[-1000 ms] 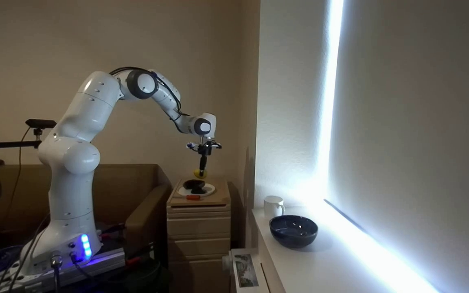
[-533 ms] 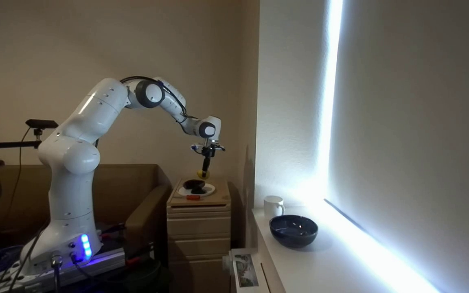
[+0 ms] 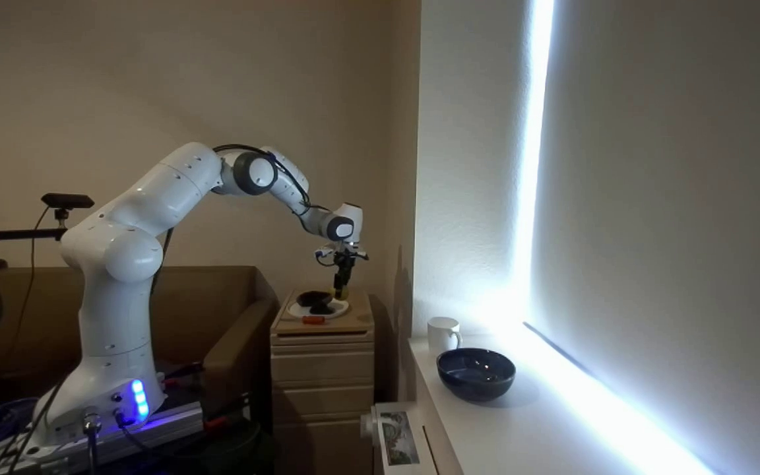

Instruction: Remove the lemon from the bowl and place it on the nightstand

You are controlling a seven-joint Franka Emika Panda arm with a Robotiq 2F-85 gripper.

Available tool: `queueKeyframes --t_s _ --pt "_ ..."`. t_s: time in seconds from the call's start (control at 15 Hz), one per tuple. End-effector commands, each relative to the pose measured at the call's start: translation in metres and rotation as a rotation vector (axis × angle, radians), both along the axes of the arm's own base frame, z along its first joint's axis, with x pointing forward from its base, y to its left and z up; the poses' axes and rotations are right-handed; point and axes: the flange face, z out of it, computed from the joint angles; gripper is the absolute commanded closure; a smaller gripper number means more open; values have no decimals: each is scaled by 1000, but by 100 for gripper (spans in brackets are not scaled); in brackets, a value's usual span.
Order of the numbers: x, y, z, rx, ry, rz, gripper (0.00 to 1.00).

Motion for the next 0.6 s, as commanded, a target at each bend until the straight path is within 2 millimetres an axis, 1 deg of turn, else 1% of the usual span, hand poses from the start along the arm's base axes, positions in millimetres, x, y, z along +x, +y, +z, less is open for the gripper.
queueKeyframes --t_s 0.0,0.07,0.13,0.2,0.27,0.4,0.47,0.53 --pt "27 3 -15 4 -43 -86 56" --pt "30 6 -21 4 -43 -94 56" --pt "32 9 -23 6 -32 -91 56" --pt "21 3 -22 2 -23 -76 56" --pt "23 5 -26 1 -23 -76 31" --pt "22 5 -29 1 -19 -75 31" --pt "22 2 -33 -14 -9 -82 56" --pt "23 1 -38 -18 -8 -88 56"
